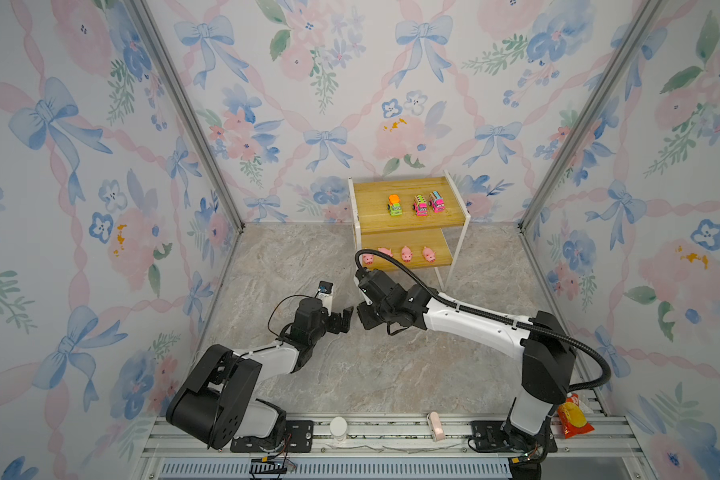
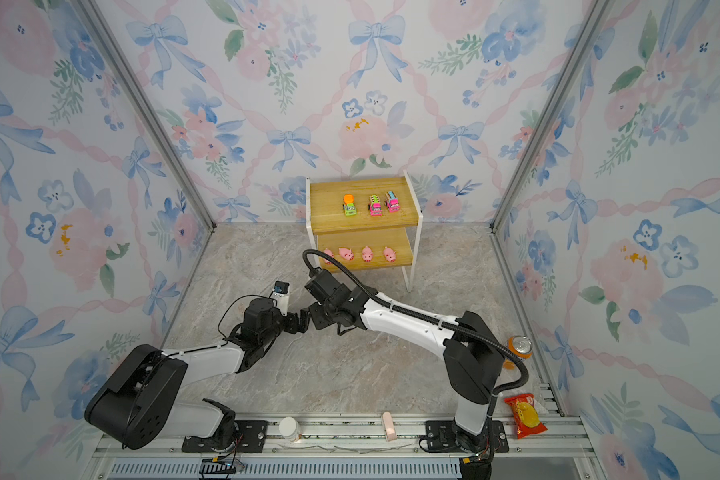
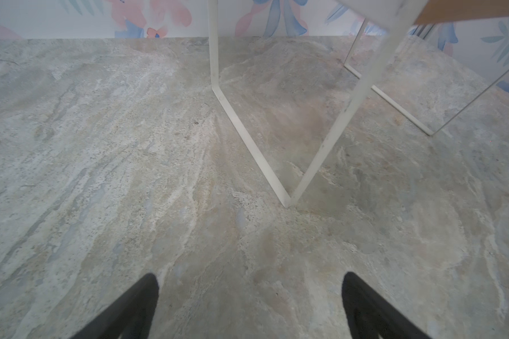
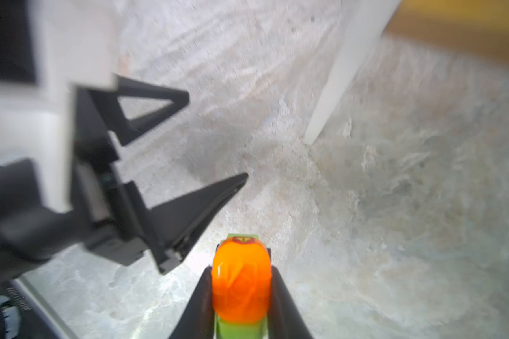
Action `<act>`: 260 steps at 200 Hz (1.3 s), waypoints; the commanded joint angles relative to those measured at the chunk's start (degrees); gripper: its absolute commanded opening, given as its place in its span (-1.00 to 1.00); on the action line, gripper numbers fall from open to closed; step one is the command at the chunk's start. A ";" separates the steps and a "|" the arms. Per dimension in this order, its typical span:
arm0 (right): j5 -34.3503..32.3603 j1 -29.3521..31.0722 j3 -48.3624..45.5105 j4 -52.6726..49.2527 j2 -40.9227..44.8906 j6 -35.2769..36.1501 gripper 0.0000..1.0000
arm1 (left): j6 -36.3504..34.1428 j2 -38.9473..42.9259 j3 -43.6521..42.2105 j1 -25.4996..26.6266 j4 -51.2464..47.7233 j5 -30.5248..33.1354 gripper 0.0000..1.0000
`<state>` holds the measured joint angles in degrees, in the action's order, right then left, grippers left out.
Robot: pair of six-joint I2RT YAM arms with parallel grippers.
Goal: Place and organize the plastic toys onto the shelf
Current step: 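Lift the truck with the right gripper and carry it to the upper shelf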
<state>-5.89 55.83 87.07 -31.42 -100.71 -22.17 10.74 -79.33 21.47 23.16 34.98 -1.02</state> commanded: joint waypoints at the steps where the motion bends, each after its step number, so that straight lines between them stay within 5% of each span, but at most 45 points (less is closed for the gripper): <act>1: 0.45 -1.53 7.75 -10.93 4.16 5.21 -0.63 | 0.69 -0.60 -0.07 -0.57 -0.52 -0.93 0.96; 56: -1.15 -5.97 28.69 -17.45 4.36 10.73 -0.65 | 0.73 -0.76 0.15 -0.50 -0.52 -1.42 0.96; 126: -5.59 -10.12 55.43 -22.16 -9.87 13.03 -0.65 | 0.77 -0.76 0.24 -0.53 -0.53 -1.59 0.96; 260: -13.07 -11.71 56.37 -16.14 -16.48 12.24 -0.68 | 0.68 -0.39 0.26 -0.53 -0.53 -1.57 0.96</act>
<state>-17.30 44.91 143.00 -49.19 -115.55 -10.00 10.74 -79.35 21.47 23.16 34.98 -2.00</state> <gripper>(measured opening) 0.261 0.979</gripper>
